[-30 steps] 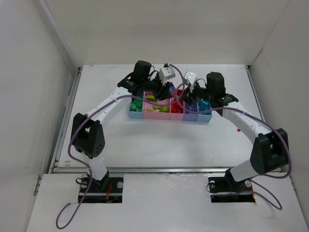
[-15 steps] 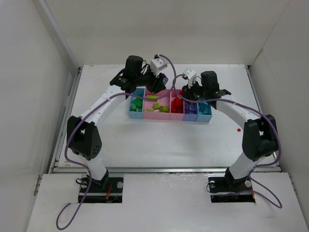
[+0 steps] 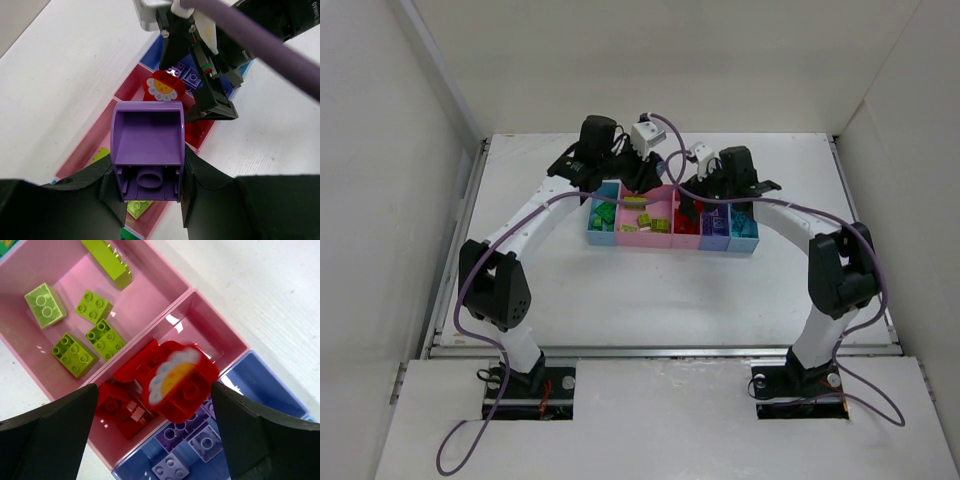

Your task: Sort the legos into containers by color

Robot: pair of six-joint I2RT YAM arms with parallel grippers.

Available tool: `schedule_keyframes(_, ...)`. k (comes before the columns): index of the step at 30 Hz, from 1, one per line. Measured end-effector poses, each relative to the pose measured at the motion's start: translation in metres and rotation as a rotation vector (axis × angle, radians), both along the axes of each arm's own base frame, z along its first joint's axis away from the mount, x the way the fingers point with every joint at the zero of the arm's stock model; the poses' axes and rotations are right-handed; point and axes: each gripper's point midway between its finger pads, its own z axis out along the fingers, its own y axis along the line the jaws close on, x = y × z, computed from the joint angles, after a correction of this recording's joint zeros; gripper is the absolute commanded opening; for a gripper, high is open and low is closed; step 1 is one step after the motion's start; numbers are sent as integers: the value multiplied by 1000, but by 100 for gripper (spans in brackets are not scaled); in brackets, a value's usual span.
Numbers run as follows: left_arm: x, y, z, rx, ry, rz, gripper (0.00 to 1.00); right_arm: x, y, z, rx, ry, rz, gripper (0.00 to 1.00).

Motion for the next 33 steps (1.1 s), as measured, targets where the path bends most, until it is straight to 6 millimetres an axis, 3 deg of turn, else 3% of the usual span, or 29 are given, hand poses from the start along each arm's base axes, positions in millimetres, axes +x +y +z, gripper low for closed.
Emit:
schedule_keyframes(6,-1,-1,0,-3,1,-5,0,3,-7,29,29,-45,-38,100)
schedule_keyframes(11,1,-8,0,-14,1,-21,0,6,-42,91,72,-159,-165,100)
schedule_keyframes(14,8,-25,-4,-17,-6,-35,0,4,-74,136,96,-256,-284,100)
schedule_keyframes(18,13,-72,-25,-15,23,-75,0,-7,-109,174,105,-361,-429,100)
schedule_keyframes(23,16,-135,-77,-6,121,-110,0,-24,-154,175,65,-392,-602,100)
schedule_keyframes(27,5,-155,-121,25,217,-107,1,-35,-182,168,21,-401,-709,100)
schedule_keyframes(31,0,-159,-137,47,258,-86,19,-40,-193,171,-5,-419,-740,100)
schedule_keyframes(33,1,-159,-137,45,257,-77,36,-41,-194,173,-14,-429,-741,100)
